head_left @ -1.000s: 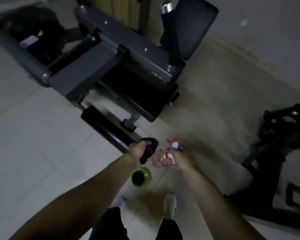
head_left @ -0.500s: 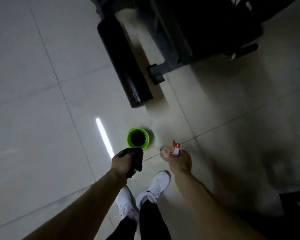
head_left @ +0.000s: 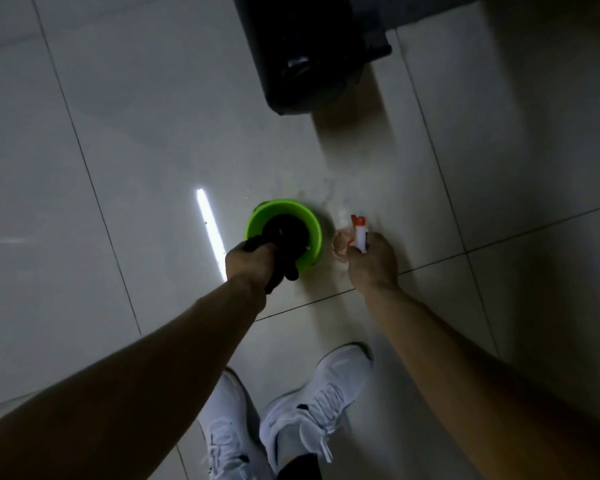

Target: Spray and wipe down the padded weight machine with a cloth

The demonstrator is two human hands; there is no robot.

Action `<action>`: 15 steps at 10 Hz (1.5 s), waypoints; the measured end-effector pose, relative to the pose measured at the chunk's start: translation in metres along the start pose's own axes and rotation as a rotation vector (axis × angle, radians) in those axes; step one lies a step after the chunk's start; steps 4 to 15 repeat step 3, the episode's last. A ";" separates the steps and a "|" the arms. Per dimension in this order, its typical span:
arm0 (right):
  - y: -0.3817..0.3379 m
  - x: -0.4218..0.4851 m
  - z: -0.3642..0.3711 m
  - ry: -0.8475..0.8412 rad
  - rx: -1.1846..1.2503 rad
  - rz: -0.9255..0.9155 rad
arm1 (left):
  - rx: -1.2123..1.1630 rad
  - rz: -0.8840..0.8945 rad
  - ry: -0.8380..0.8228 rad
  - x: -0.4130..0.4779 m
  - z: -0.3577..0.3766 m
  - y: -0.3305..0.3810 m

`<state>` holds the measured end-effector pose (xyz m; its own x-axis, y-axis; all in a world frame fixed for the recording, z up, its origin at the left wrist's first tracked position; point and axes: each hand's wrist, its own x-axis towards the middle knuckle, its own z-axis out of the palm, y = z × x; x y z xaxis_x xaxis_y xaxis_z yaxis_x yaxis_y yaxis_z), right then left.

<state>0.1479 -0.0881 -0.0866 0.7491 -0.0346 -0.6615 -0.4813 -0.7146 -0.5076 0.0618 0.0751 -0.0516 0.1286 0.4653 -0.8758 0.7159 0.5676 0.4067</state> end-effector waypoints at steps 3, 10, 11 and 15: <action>0.005 -0.047 -0.034 0.151 -0.036 0.027 | 0.071 -0.165 -0.123 -0.008 -0.004 0.019; 0.005 -0.047 -0.034 0.151 -0.036 0.027 | 0.071 -0.165 -0.123 -0.008 -0.004 0.019; 0.005 -0.047 -0.034 0.151 -0.036 0.027 | 0.071 -0.165 -0.123 -0.008 -0.004 0.019; 0.005 -0.047 -0.034 0.151 -0.036 0.027 | 0.071 -0.165 -0.123 -0.008 -0.004 0.019</action>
